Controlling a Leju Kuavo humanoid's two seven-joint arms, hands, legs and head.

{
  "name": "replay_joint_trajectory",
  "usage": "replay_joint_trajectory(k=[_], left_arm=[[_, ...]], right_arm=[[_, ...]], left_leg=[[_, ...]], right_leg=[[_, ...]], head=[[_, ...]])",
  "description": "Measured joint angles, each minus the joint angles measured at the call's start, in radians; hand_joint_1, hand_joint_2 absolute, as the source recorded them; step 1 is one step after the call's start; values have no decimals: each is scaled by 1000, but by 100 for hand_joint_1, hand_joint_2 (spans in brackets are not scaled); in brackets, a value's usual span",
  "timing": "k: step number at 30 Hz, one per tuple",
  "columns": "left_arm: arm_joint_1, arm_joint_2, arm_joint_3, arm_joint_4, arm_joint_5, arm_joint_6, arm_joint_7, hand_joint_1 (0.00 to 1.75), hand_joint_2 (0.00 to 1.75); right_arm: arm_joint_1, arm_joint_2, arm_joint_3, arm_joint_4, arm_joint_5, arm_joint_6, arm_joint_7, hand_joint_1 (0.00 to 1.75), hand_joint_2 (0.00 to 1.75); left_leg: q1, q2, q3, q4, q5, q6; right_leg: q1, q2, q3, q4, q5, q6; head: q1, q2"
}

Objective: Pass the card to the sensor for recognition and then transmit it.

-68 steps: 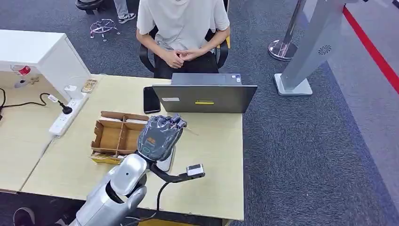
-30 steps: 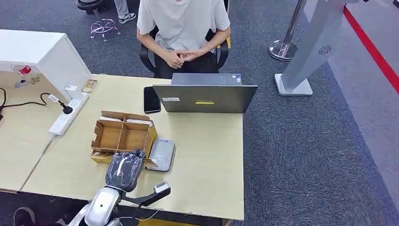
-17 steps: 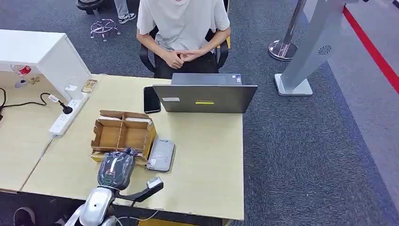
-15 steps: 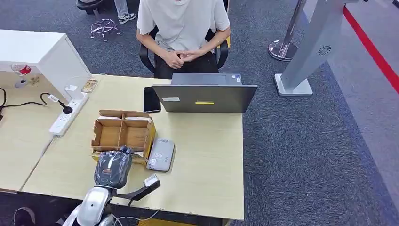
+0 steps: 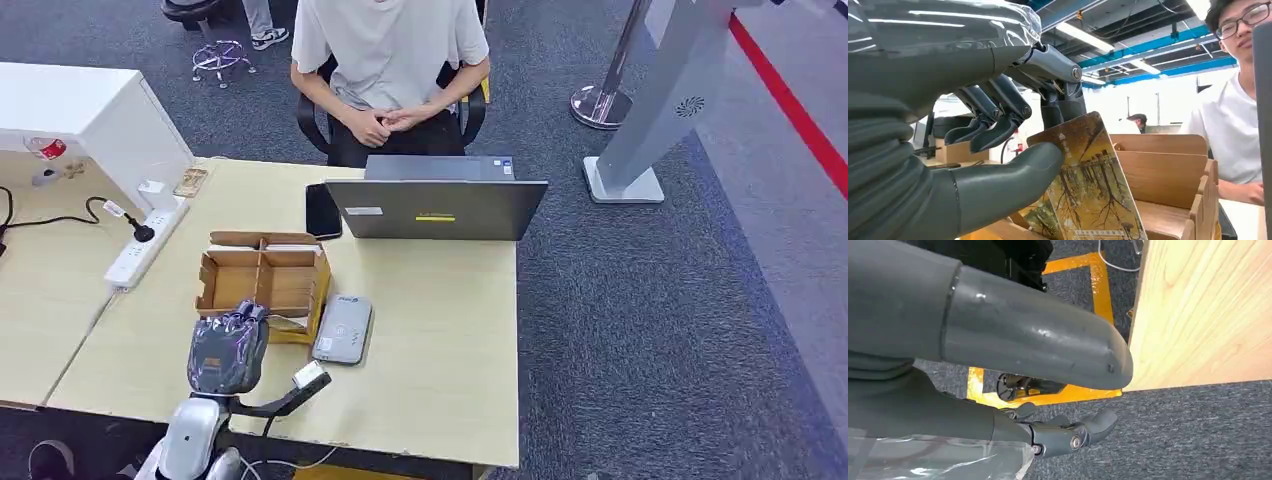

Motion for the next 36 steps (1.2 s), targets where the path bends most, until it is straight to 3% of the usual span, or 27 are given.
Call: replay_joint_trajectory(k=[7, 18, 30, 36], left_arm=[[-28, -10, 0, 17, 0, 21, 29, 175, 175], [-63, -34, -10, 48, 0, -32, 33, 175, 175], [-69, -39, -24, 48, 0, -35, 33, 175, 175], [-93, -57, -126, 23, 0, -77, 20, 175, 175]], right_arm=[[-3, 5, 0, -2, 21, 0, 12, 0, 0], [-5, 12, 0, -3, 30, 0, 13, 0, 0], [-5, 16, 0, -3, 32, 0, 13, 0, 0], [-5, 20, -14, -5, 41, 0, 8, 0, 0]], left_leg=[[0, 0, 0, 0, 0, 0], [0, 0, 0, 0, 0, 0], [0, 0, 0, 0, 0, 0], [0, 0, 0, 0, 0, 0]], right_leg=[[0, 0, 0, 0, 0, 0], [0, 0, 0, 0, 0, 0], [0, 0, 0, 0, 0, 0], [0, 0, 0, 0, 0, 0]], head=[[0, 0], [0, 0], [0, 0], [0, 0]])
